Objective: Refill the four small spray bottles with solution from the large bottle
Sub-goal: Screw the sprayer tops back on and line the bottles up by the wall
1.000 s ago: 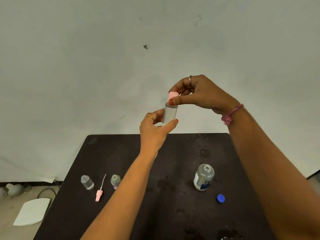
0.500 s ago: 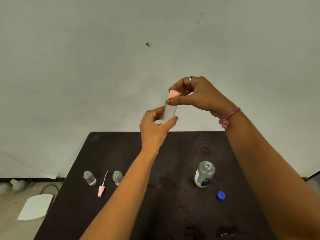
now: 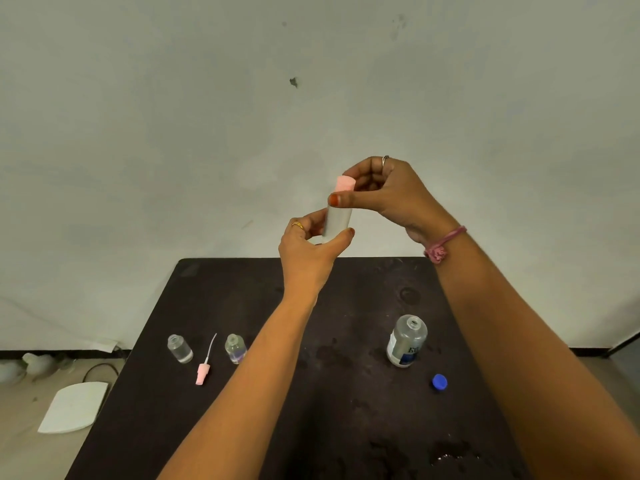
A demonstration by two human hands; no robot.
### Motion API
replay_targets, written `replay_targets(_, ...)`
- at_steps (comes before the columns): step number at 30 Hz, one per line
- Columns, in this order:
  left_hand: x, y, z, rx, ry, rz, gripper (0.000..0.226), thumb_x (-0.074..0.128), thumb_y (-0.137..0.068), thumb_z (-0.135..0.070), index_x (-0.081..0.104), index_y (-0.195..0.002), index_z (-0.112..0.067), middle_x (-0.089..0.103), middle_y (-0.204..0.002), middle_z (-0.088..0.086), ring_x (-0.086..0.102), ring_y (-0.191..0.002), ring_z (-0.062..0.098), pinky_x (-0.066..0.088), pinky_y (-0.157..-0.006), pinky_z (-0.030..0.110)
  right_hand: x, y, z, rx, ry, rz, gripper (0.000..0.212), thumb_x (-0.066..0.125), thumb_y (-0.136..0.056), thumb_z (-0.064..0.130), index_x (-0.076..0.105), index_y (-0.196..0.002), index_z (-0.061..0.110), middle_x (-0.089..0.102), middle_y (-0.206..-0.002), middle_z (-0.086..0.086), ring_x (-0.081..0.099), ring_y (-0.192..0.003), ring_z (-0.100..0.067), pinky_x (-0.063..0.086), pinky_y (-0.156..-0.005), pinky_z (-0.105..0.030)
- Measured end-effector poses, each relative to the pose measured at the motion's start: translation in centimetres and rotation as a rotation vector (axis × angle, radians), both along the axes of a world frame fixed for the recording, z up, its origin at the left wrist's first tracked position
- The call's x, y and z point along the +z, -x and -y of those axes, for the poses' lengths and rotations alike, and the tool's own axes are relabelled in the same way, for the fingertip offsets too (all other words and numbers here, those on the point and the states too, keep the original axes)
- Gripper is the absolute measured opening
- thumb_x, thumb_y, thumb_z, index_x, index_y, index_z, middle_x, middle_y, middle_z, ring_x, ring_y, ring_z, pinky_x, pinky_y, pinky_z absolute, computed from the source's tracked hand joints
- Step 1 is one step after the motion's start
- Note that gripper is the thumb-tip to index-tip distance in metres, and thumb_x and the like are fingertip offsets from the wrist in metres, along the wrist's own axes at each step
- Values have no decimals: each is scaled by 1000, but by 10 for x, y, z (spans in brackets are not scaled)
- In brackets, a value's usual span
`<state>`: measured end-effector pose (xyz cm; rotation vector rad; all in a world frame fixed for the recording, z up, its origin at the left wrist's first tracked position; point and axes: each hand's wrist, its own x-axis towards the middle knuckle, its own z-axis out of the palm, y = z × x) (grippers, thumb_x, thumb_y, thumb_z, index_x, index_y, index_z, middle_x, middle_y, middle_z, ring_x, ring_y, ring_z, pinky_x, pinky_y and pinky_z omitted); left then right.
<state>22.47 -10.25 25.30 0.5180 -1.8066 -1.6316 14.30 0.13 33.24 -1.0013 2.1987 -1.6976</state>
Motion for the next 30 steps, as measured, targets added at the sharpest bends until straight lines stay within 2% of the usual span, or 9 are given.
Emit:
replay_targets(2,-1,-1,0,2,3,6,40,81,-74,-28,56,-106,-27,61,-105,-10,62,-92,6,46,-75,7,-3,0,3,-31,-48,11,44,84,-66,28,62,-102,16,67,-92,3,64,-81,-6,53,-75,-19)
replay_targets(6,-1,-2,-1,-2,-10,7,39,80,-75,-27,56,-105,-28,61,-106,-10,61,-90,6,46,-77,9,-3,4,-7,165,-102,120,46,73,-79,21,58,-123,25,63,-122,5,62,-107,-8,47,-96,-22)
replay_targets(9,-2,-1,-1,4,-1,10,40,81,-74,-28,55,-105,-30,60,-107,-9,61,-94,8,46,-77,8,-9,1,-1,60,17,130,32,78,-75,18,67,-104,18,70,-106,3,65,-100,-10,51,-92,-25)
replay_targets(11,-3,-1,-1,11,2,7,39,81,-74,-28,55,-103,-30,61,-108,-8,61,-96,9,46,-76,8,-16,0,8,-54,14,129,40,83,-67,27,64,-99,14,69,-102,-1,65,-98,-16,52,-92,-32)
replay_targets(13,-3,-1,0,18,-2,5,38,81,-75,-27,55,-103,-29,61,-107,-7,61,-96,9,47,-79,11,-19,1,11,-37,-61,145,46,82,-68,34,61,-105,17,66,-107,0,61,-105,-16,48,-96,-34)
replay_targets(16,-4,0,1,20,-10,9,38,81,-75,-27,56,-104,-29,62,-109,-7,62,-96,10,52,-87,21,-17,2,4,128,-78,208,43,75,-78,24,61,-119,23,65,-118,9,60,-112,-11,40,-104,-31)
replay_targets(20,-4,1,3,27,1,9,38,81,-75,-26,56,-103,-30,62,-110,-6,61,-97,10,49,-82,15,-18,-1,8,16,25,191,28,80,-72,21,69,-98,20,72,-104,6,65,-98,-8,46,-94,-28)
replay_targets(24,-7,3,3,23,10,9,38,82,-73,-26,58,-103,-27,64,-110,-2,62,-98,10,51,-85,16,-25,-5,23,-85,18,245,39,82,-68,32,62,-97,16,67,-102,-3,63,-92,-12,48,-69,-19)
replay_targets(30,-9,5,4,14,-2,16,38,81,-74,-26,56,-103,-30,64,-112,-3,62,-99,11,49,-88,19,-26,7,6,203,-19,260,39,67,-84,27,62,-122,27,62,-124,10,57,-117,-11,44,-101,-38)
